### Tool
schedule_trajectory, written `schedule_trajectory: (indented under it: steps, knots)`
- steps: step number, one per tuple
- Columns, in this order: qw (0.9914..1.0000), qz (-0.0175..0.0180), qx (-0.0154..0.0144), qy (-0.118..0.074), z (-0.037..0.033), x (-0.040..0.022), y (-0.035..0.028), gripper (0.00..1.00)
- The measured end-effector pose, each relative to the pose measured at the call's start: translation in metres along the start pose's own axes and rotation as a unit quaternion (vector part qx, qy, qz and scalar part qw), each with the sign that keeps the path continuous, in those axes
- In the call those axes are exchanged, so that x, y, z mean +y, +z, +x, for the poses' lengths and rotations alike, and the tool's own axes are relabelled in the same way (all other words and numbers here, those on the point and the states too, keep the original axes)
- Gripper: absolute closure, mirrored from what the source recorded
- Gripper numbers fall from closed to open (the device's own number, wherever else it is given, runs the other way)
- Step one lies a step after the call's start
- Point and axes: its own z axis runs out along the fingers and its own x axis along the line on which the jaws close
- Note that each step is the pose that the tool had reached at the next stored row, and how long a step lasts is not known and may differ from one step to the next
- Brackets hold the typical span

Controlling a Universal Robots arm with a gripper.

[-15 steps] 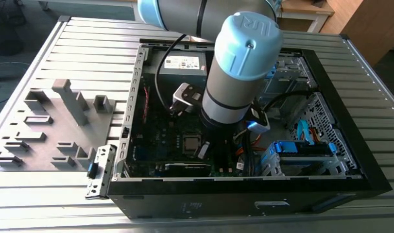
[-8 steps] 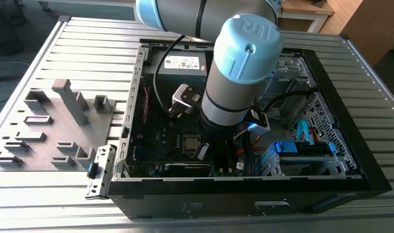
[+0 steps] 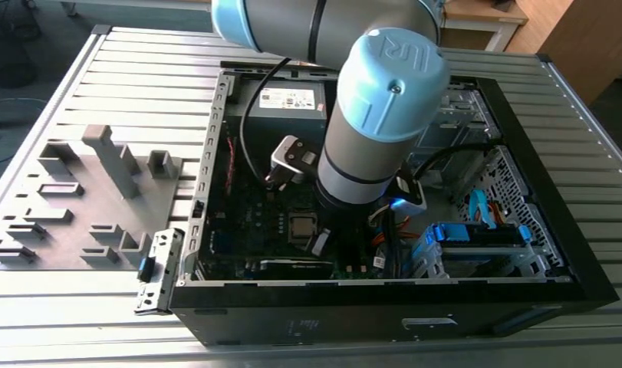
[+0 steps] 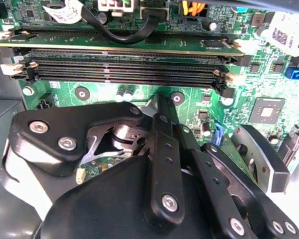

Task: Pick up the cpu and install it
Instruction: 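Install the first cpu locking lever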

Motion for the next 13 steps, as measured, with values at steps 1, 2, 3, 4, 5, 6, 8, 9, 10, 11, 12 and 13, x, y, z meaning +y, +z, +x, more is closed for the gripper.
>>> schedule_trajectory:
  steps: [1,2,3,4,5,6,8,9,10,11,12,13]
  knots:
    - [1.00000,-0.0004,-0.0008,0.000,0.0003,-0.0001,-0.0001,0.88]
    - [1.00000,-0.0009,-0.0016,0.000,0.0006,-0.0003,-0.0002,0.88]
    - [1.00000,-0.0012,-0.0023,0.000,0.0009,-0.0004,-0.0004,0.88]
    - [1.00000,-0.0014,-0.0028,0.000,0.0010,-0.0004,-0.0006,0.88]
    - [0.99999,-0.0018,-0.0033,0.000,0.0011,-0.0004,-0.0009,0.88]
    - [0.99999,-0.0020,-0.0038,0.000,0.0011,-0.0004,-0.0014,0.88]
    - [0.99998,-0.0025,-0.0049,0.000,0.0010,-0.0003,-0.0028,0.88]
    - [0.99998,-0.0026,-0.0049,0.000,0.0010,-0.0003,-0.0039,0.88]
    - [0.99998,-0.0029,-0.0050,0.000,0.0011,-0.0002,-0.0049,0.88]
    - [0.99998,-0.0030,-0.0055,0.000,0.0010,-0.0001,-0.0055,0.88]
    - [0.99998,-0.0033,-0.0061,0.000,0.0010,-0.0001,-0.0059,0.88]
    - [0.99997,-0.0035,-0.0066,0.000,0.0010,-0.0001,-0.0061,0.88]
